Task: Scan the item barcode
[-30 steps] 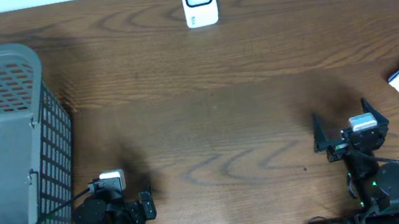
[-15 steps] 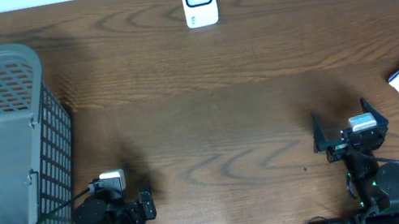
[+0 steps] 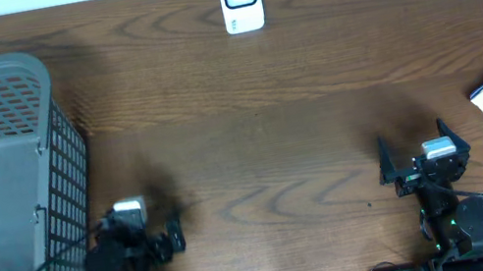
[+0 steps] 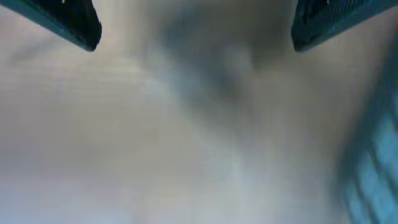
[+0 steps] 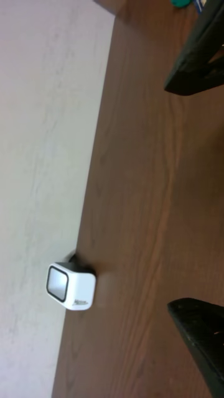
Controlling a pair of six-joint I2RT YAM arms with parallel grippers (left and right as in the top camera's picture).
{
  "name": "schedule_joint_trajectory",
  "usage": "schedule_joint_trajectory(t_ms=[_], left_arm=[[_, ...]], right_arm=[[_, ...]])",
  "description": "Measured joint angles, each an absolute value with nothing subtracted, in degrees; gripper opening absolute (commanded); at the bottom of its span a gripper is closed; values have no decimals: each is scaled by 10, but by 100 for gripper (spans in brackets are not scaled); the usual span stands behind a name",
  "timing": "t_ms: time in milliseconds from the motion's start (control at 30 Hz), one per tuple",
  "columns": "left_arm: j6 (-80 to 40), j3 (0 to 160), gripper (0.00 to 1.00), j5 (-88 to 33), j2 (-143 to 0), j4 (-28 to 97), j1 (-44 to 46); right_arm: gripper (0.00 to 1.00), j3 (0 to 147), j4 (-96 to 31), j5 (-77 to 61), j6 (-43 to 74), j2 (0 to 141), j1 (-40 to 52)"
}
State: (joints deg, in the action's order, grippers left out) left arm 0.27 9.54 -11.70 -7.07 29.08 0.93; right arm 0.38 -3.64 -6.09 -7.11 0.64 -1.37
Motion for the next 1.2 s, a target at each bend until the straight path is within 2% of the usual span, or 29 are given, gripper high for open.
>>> schedule_joint_trajectory(t_ms=[100, 467, 1200], left_arm=[[3, 95, 98, -119, -68, 190, 9], [3, 37, 98, -80, -7, 74, 9], [25, 34, 98, -36, -6, 67, 9]], right_arm=[[99, 4, -36, -59, -71, 6, -14], [99, 4, -36, -58, -71, 6, -14], [99, 4, -36, -57, -71, 6, -14]])
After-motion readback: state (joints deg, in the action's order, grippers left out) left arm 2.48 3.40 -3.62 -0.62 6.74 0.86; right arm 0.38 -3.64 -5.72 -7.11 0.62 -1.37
